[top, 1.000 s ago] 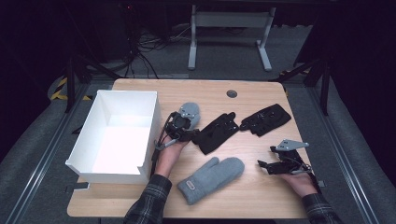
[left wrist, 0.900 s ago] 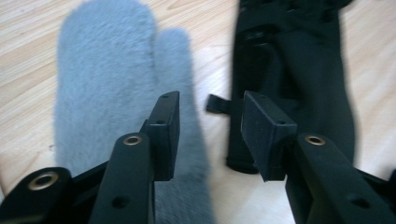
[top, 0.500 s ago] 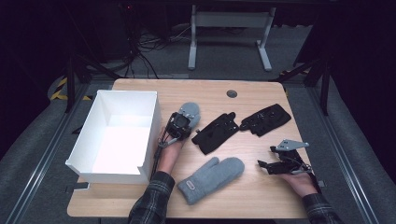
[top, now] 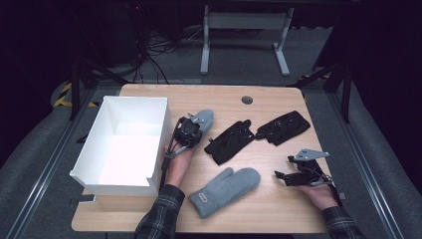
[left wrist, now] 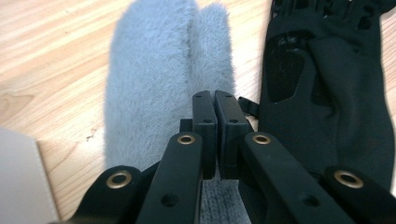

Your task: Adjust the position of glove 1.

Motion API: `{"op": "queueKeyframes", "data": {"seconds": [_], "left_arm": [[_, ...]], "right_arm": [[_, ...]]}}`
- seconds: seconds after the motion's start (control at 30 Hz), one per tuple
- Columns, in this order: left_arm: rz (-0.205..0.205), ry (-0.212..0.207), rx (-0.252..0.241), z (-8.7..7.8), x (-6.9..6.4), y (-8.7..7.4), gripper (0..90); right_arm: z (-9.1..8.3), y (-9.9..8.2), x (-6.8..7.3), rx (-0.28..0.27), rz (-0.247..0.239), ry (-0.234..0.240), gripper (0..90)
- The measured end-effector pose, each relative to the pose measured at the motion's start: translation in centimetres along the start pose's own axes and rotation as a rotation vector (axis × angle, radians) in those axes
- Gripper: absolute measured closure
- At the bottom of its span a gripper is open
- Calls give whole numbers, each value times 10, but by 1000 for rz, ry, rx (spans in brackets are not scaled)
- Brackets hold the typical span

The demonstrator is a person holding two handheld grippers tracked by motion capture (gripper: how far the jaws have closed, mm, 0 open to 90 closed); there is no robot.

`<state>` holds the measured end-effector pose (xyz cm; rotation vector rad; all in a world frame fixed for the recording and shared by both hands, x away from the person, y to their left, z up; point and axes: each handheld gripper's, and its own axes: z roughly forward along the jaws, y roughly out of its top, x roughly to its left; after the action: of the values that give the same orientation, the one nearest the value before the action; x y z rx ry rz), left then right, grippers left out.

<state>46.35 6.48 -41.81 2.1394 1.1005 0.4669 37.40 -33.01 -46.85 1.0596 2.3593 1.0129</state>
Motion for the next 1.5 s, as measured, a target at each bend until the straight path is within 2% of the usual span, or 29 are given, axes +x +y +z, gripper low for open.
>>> {"op": "queueKeyframes", "data": {"seconds": [0.3, 0.43, 0.63, 0.73, 0.83, 0.9, 1.0, 1.23, 1.4, 1.5], "left_arm": [[1, -3, -50, -20, -5, 4, 887], [-1, -21, -64, -28, -9, 7, 888], [41, -42, -78, -44, -17, 9, 888], [45, -63, -88, -52, -19, 9, 888], [67, -73, -100, -60, -25, 8, 888], [95, -72, -95, -65, -28, 7, 888], [106, -85, -92, -68, -34, 3, 888], [174, -89, -63, -75, -51, -14, 888], [210, -107, -32, -71, -61, -26, 888], [220, -141, -4, -66, -66, -34, 887]], "right_arm": [[0, 0, 0, 0, 1, -1, 160], [0, 0, 0, 0, 1, -1, 160], [0, 0, 0, 0, 3, -2, 159], [0, 0, 0, 1, 4, -2, 159], [0, 0, 0, 1, 4, -3, 159], [0, 0, 0, 1, 5, -4, 158], [0, 0, 0, 1, 6, -6, 158], [0, 0, 0, 1, 7, -6, 158], [0, 0, 0, 1, 6, -7, 158], [0, 0, 0, 1, 6, -7, 158]]}}
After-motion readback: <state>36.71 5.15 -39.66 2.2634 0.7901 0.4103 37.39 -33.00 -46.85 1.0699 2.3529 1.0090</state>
